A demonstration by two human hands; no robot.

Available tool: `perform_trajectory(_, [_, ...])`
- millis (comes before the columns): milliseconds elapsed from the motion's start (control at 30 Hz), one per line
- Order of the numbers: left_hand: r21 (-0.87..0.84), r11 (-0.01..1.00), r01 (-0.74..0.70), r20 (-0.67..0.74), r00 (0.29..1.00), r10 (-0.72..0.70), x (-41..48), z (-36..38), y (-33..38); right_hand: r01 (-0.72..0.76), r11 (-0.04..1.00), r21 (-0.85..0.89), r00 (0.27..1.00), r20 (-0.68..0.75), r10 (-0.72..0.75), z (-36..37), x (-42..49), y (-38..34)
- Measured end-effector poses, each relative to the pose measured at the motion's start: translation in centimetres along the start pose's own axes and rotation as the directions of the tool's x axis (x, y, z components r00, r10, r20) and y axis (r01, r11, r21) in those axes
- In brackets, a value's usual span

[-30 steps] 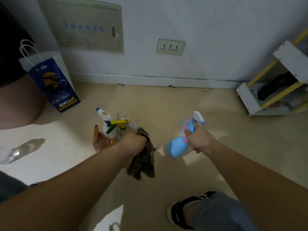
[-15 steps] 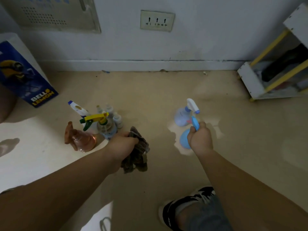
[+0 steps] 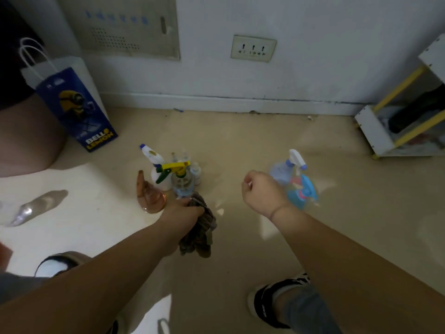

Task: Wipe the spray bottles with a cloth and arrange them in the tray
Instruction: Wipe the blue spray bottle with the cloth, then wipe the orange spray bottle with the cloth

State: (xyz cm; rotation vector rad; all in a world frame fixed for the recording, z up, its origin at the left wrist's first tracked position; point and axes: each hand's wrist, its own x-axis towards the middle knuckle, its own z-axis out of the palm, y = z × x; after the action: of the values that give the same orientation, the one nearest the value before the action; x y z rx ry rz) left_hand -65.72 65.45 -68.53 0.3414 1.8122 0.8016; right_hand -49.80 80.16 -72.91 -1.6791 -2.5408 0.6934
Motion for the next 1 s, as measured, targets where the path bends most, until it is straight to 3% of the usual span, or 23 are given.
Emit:
perform_trajectory(100, [0.004, 0.999, -0.035, 0.000, 0.999, 0.035, -1.1, -2.5, -1.6, 0.081, 0.997, -0.011, 0.951, 0.300, -0.075, 1.1, 0.2, -5.5])
perform_trajectory(167, [0.014, 0.999, -0.038, -0.009, 0.999, 0.038, -1.7, -4.1, -2.6, 0.125, 0.992, 0.004, 0.917, 0.382, -0.117, 2.1, 0.3, -8.9])
perform_trajectory(267, [0.009, 1.000, -0.002, -0.044, 0.999, 0.003, -1.7, -6.9, -4.1, 0.108, 0.992, 0.068, 0.924, 0.361, -0.125, 4.5, 0.5, -11.3])
perform_trajectory(433, [-0.035, 0.997, 0.062, -0.117, 0.991, -0.066, -0.6, -10.5, -5.7, -0.041, 0.963, 0.268, 0.973, 0.231, -0.022, 7.7, 0.1, -12.7])
perform_trajectory(600, [-0.139, 0.984, 0.108, -0.202, 0.970, -0.134, 1.9, -12.7, -6.1, -0.100, 0.901, 0.422, 0.926, 0.370, -0.071, 9.7, 0.4, -16.3])
perform_trajectory(800, [-0.210, 0.970, 0.118, -0.244, 0.955, -0.169, 3.6, -14.5, -6.5, -0.236, 0.803, 0.547, 0.928, 0.371, 0.020, 12.3, 0.9, -22.0])
perform_trajectory(900, [-0.221, 0.968, 0.120, -0.243, 0.954, -0.174, 4.2, -14.7, -6.7, -0.256, 0.793, 0.553, 0.910, 0.415, 0.004, 13.2, 1.4, -22.5])
perform_trajectory(1000, [-0.224, 0.967, 0.124, -0.243, 0.953, -0.178, 4.3, -14.9, -7.0, -0.316, 0.709, 0.630, 0.898, 0.440, 0.009, 13.3, 1.5, -22.5])
